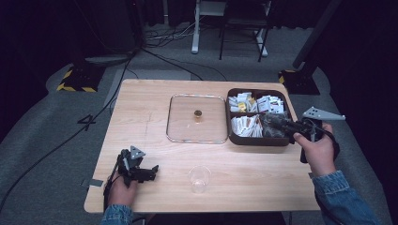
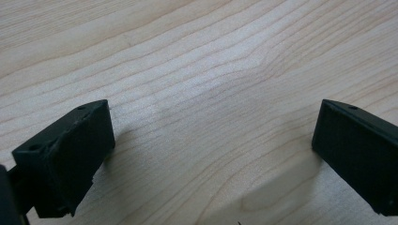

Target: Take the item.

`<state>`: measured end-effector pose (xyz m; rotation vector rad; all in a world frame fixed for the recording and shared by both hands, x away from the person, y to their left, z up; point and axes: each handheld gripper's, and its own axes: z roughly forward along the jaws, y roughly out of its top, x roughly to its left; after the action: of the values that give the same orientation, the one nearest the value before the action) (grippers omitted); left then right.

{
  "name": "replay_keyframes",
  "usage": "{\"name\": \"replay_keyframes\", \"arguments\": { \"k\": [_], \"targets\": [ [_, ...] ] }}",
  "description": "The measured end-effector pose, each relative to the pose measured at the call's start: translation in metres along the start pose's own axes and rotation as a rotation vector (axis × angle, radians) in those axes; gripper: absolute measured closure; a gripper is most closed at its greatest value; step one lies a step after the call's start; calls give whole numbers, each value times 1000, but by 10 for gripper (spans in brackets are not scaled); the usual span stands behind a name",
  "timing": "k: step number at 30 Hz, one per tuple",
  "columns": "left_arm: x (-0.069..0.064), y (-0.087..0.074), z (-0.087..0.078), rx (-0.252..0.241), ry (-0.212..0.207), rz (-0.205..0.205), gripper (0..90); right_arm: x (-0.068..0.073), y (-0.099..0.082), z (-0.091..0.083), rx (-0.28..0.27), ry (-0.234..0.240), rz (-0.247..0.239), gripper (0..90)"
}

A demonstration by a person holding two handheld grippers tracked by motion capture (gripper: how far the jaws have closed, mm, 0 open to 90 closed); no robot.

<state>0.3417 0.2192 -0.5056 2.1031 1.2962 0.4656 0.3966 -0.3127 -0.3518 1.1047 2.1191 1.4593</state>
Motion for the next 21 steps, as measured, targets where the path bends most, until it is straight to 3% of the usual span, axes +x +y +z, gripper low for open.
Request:
{"name": "replay_keyframes", "arguments": {
  "k": [12,21],
  "targets": [
    [-2,-1,0,0,8,-18,0,45,9,7,-12,151,-58,750],
    [-2,-1,-1,-2,15,-21,0,88,10,17,-16,297,-96,751]
  ]
}}
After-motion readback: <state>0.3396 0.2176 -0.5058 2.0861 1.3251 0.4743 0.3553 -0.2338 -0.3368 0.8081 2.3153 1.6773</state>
